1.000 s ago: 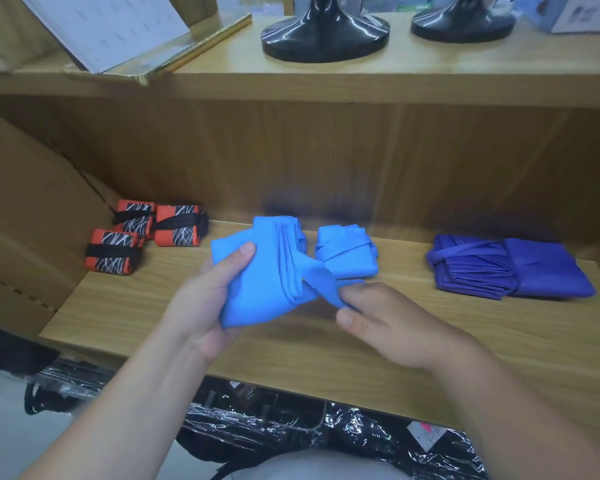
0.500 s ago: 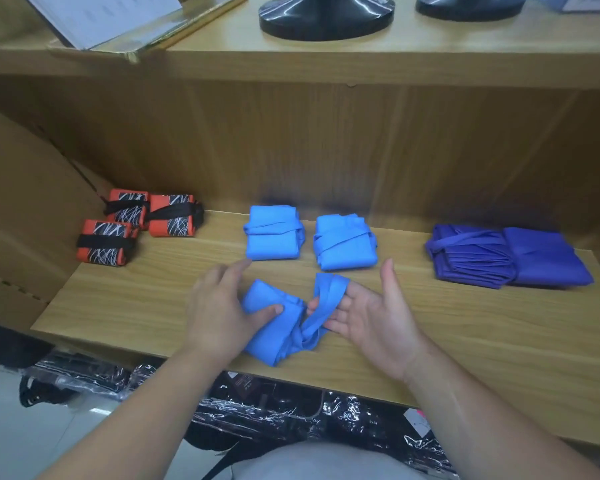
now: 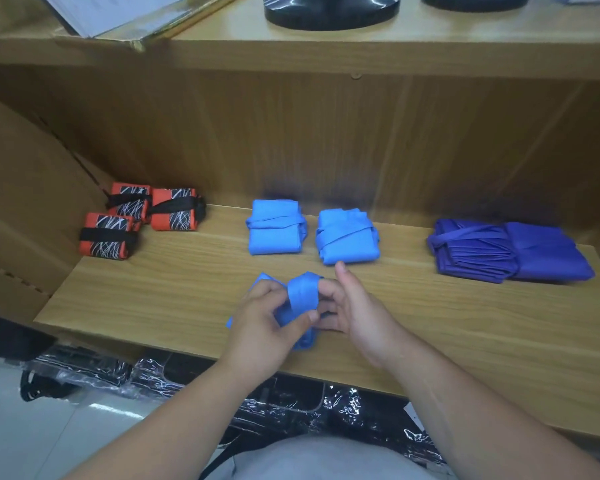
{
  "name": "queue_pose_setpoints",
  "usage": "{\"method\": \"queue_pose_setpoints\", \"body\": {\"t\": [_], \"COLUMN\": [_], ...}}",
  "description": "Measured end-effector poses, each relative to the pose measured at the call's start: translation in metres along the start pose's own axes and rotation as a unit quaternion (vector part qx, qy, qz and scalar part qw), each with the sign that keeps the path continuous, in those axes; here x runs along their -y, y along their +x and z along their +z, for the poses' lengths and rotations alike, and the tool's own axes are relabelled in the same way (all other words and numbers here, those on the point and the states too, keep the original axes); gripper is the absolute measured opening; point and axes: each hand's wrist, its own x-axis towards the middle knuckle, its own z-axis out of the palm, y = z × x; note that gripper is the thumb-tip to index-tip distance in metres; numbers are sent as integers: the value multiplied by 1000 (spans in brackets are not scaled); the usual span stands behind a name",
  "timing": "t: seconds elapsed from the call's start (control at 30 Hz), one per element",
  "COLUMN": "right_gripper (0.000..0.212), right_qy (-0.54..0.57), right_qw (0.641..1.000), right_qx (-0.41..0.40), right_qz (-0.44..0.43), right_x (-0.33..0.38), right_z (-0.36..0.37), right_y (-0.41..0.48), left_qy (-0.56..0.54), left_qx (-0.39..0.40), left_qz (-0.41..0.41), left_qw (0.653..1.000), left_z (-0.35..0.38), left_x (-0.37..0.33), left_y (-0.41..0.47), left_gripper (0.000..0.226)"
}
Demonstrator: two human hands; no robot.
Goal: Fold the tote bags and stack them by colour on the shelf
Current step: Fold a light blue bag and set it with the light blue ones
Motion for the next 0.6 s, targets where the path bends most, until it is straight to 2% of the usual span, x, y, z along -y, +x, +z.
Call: {"method": "queue_pose_setpoints", "body": {"t": [0.07, 0.2, 0.3, 0.4, 0.5, 0.6], "right_gripper": [67, 36, 16, 6, 14, 33], "right_qy": [3, 38, 1, 39, 82, 2], "right_qw": [1000, 994, 989, 978, 963, 965], "right_qx": [-15, -91, -129, -194, -253, -260], "right_qz": [-5, -40, -68, -62, -41, -31], "right_x": [1, 0, -6, -8, -9, -14], "right_z": [1, 0, 8, 16, 10, 3], "right_y": [1, -3, -5, -3, 1, 4], "left_qy": [-67, -120, -138, -186, -240, -253], "left_qx": [-25, 11, 37, 23, 19, 48], "left_qz": [-41, -47, -72, -123, -164, -178], "left_qw": [997, 992, 987, 975, 957, 950], "left_z": [3, -1, -6, -10, -14, -20], "left_x": [-4, -9, -11, -11, -10, -12], "left_y": [2, 2, 2, 2, 1, -1], "left_gripper": [18, 10, 23, 32, 21, 21]}}
